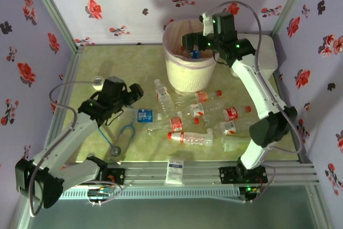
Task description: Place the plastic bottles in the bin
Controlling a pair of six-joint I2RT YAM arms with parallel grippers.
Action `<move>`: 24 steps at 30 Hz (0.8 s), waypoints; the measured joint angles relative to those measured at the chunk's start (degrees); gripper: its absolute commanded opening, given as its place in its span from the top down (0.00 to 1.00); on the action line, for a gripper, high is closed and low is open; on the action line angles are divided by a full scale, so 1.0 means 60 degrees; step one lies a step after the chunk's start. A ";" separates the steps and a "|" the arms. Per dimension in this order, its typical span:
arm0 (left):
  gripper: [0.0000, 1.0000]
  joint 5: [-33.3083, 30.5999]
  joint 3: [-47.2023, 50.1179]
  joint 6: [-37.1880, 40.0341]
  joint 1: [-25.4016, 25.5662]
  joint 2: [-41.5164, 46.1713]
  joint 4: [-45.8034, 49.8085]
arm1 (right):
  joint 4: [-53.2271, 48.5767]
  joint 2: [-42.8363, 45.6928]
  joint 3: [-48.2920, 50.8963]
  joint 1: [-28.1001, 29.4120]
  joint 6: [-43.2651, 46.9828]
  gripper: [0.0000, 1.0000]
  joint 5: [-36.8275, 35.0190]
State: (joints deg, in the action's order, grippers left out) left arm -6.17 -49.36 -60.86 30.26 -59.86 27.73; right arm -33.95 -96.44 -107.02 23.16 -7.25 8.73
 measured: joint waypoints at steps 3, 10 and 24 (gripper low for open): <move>0.10 -0.0506 0.1515 -0.2543 0.0736 0.0765 -0.0994 | 0.0794 0.0790 0.1534 -0.0109 -0.0335 0.01 -0.0146; 0.10 -0.1993 0.1840 -0.5788 0.2317 0.0608 -0.1096 | 0.1486 0.1351 0.2608 -0.0437 -0.0805 0.01 -0.0364; 0.11 -0.2590 0.2153 -0.7952 0.2798 -0.1443 -0.2743 | 0.1534 0.1996 0.3187 -0.0550 -0.0801 0.01 -0.0747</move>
State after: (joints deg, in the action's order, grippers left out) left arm -21.71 -36.45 -108.57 47.05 -68.51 11.27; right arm -24.75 -84.47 -87.90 19.86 -12.05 4.25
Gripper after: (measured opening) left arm 0.890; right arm 0.993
